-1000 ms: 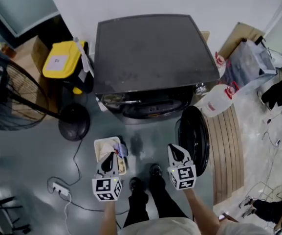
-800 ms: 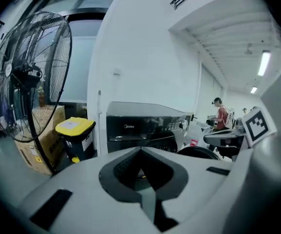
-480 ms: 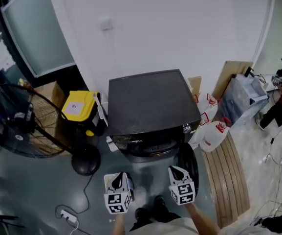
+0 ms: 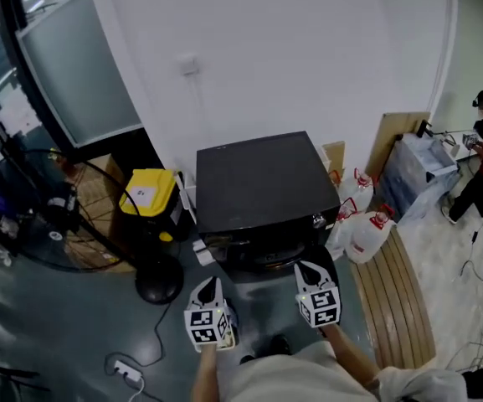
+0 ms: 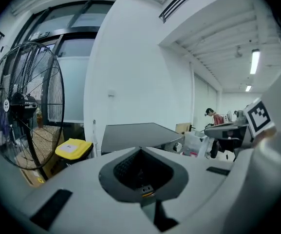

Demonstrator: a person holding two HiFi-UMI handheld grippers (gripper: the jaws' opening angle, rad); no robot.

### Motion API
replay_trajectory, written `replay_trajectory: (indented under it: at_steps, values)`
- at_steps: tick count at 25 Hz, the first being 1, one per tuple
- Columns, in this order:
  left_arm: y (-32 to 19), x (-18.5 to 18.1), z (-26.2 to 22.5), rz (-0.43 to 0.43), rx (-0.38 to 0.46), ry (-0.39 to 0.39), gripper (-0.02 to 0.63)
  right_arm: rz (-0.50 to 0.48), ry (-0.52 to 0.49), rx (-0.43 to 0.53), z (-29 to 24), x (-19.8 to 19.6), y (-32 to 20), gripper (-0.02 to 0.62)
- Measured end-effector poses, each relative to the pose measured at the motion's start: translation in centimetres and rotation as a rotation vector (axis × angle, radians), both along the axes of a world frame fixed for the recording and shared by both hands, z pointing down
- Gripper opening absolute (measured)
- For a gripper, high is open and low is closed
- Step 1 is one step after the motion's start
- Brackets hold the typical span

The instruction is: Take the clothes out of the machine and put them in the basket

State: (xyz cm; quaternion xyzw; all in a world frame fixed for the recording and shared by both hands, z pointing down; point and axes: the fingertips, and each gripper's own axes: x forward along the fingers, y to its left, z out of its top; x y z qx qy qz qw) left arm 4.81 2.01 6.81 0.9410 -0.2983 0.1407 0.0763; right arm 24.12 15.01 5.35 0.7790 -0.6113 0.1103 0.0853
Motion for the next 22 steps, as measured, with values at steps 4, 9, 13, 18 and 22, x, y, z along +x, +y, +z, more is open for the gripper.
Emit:
replay_trajectory:
  at_steps: [4, 9, 13, 18, 22]
  values:
    - [-0.4, -0.2, -2.1, -0.006, 0.037, 0.014, 0.018, -0.011, 0.019, 0.021, -1.3, 0.3, -0.1, 0.023]
    - [-0.4, -0.6, -3.5, -0.021, 0.043, 0.044, 0.018, -0.006, 0.023, 0.036, -2.2, 1.0, 0.2, 0.023]
    - [-0.3, -0.5, -4.0, -0.025, 0.049, 0.049, 0.018, -0.013, 0.030, 0.040, -2.6, 1.2, 0.0, 0.023]
    - [-0.3, -0.6, -3.8, -0.035, 0.049, 0.044, 0.018, -0.027, 0.022, 0.049, -2.6, 1.0, -0.3, 0.023]
    - [-0.3, -0.2, -3.6, -0.031, 0.046, 0.038, 0.018, -0.037, 0.021, 0.045, -2.5, 0.9, -0.5, 0.023]
